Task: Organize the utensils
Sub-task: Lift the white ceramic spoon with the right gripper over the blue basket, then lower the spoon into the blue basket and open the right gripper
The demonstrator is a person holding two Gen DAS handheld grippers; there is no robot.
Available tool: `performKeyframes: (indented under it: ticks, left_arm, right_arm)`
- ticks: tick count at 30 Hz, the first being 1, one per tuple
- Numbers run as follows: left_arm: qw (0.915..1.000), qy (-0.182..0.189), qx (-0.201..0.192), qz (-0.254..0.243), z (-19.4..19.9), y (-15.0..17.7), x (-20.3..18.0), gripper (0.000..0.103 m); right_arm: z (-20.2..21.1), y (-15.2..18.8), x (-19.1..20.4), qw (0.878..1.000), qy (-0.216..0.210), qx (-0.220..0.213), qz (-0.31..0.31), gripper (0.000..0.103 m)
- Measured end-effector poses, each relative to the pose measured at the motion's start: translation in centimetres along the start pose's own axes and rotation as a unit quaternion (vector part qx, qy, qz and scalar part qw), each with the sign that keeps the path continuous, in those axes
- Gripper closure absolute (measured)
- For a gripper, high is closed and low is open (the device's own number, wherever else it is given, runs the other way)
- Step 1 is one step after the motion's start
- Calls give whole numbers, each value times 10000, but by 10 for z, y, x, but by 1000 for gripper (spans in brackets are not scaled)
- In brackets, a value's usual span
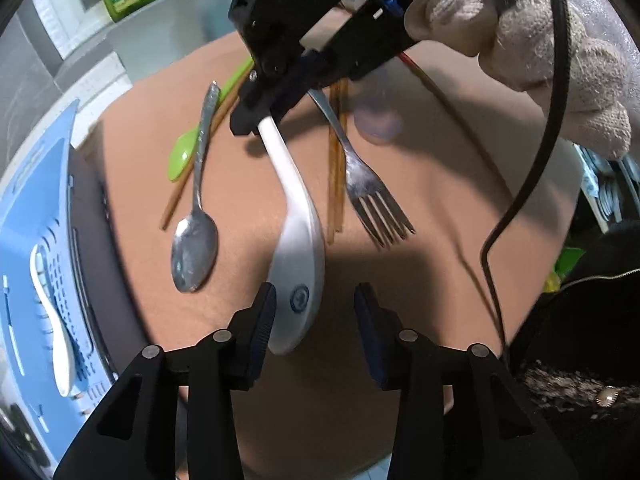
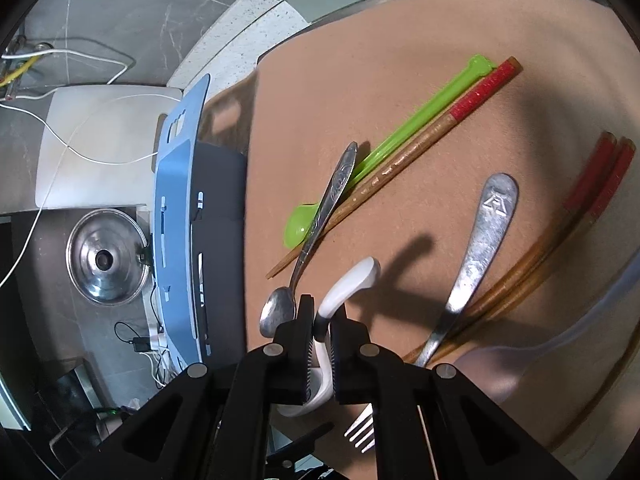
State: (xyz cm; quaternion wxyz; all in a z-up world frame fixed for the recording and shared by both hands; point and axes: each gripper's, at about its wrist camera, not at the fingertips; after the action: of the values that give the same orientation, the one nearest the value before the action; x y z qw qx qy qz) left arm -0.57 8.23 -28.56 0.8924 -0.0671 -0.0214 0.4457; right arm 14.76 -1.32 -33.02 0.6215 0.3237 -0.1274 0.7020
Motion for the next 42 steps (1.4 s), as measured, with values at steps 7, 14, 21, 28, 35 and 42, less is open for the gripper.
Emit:
performKeyframes:
  ticks: [7, 14, 21, 28, 35, 42]
  left_arm:
    - [9992, 271, -165, 258, 3, 4, 17, 89]
    - [9981, 386, -393, 290, 30, 11, 28, 91]
    - [9959, 132, -764, 458, 75, 29, 51, 91]
    - [9914, -196, -897, 938, 96, 53, 98, 91]
    - [9872, -297, -742, 1377, 86, 77, 137, 91]
    - [9831, -399, -536, 1705, 68, 86, 171, 91]
  right_arm:
    - [-5, -3, -1, 10000, -17, -17, -57, 95]
    - [13, 4, 25, 9997, -157, -113, 116, 95]
    - [29, 0, 87, 9973, -246, -280, 625, 95]
    - [6, -16, 155, 9929, -192, -207, 1157, 95]
    - [-44, -41, 195, 9909, -116, 125, 1337, 95]
    - [-86, -66, 215, 9902, -65, 320, 1357, 95]
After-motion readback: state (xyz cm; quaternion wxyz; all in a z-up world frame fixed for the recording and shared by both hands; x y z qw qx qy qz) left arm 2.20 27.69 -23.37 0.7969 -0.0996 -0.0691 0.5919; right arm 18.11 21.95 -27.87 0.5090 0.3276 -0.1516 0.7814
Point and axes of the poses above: each gripper's, at about its wrist camera, not at the fingertips, and z roughly against the way its jaws point, x to its left, y to its underside, and after that the axes turned 12 degrees about x, right-handed
